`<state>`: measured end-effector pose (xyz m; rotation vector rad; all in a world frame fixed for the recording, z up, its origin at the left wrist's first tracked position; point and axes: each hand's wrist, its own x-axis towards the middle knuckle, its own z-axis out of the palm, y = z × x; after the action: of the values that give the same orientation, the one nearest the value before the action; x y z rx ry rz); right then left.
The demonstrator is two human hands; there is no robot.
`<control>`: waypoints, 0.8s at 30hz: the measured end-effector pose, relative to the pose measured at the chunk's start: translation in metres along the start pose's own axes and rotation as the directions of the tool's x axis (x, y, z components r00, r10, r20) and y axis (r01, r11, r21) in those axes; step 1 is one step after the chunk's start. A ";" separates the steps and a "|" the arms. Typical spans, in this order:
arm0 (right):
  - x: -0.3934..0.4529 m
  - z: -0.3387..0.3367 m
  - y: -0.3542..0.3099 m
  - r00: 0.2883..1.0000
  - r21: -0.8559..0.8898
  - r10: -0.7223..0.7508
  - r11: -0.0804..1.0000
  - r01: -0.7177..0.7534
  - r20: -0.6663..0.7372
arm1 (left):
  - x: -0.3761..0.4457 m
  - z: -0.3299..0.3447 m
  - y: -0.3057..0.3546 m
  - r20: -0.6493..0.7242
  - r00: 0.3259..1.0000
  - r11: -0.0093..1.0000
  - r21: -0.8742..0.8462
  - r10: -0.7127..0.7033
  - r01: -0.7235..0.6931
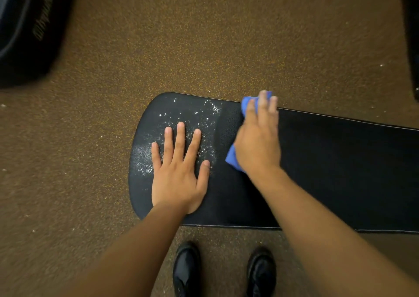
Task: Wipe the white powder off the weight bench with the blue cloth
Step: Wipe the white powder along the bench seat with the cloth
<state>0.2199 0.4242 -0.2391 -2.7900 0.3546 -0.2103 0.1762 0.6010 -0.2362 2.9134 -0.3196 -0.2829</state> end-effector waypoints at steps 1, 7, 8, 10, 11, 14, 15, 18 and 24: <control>-0.015 0.003 -0.009 0.996 -0.023 -0.083 0.996 0.083 0.020 | 0.000 0.001 0.000 -0.004 1.000 1.000 -0.001 0.001 -0.001; -0.118 -0.031 0.024 0.920 -0.027 -0.326 0.940 0.340 0.218 | 0.000 0.001 -0.001 -0.001 1.000 1.000 0.003 0.007 -0.007; -0.115 -0.036 0.037 0.939 -0.035 -0.268 0.959 0.281 0.215 | 0.000 0.001 -0.001 -0.001 1.000 1.000 0.000 0.007 -0.007; -0.091 -0.036 0.050 0.981 -0.015 -0.098 0.995 0.102 0.167 | 0.000 -0.001 -0.001 0.001 1.000 1.000 -0.006 0.004 -0.004; -0.072 -0.034 0.051 0.992 0.009 -0.015 1.000 0.013 0.127 | 0.000 -0.001 0.000 0.004 1.000 1.000 -0.005 0.002 -0.002; -0.012 -0.018 0.033 0.988 0.066 0.151 0.986 -0.153 0.043 | 0.000 -0.001 0.000 0.002 1.000 1.000 -0.001 0.000 0.000; 0.001 -0.011 0.022 0.989 0.059 0.149 0.987 -0.150 0.023 | 0.000 -0.001 0.000 0.001 1.000 1.000 0.000 0.000 0.000; -0.012 0.003 -0.011 0.999 0.025 -0.044 0.999 0.044 -0.005 | 0.000 0.001 -0.001 -0.003 1.000 1.000 -0.006 0.001 -0.001; -0.110 -0.023 0.007 0.937 0.042 -0.292 0.956 0.289 0.191 | 0.000 0.001 -0.001 0.003 1.000 1.000 -0.013 0.006 -0.006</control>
<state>0.1088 0.4403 -0.2307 -2.8073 -0.1086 -0.0036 0.1764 0.6019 -0.2370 2.8991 -0.3257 -0.2874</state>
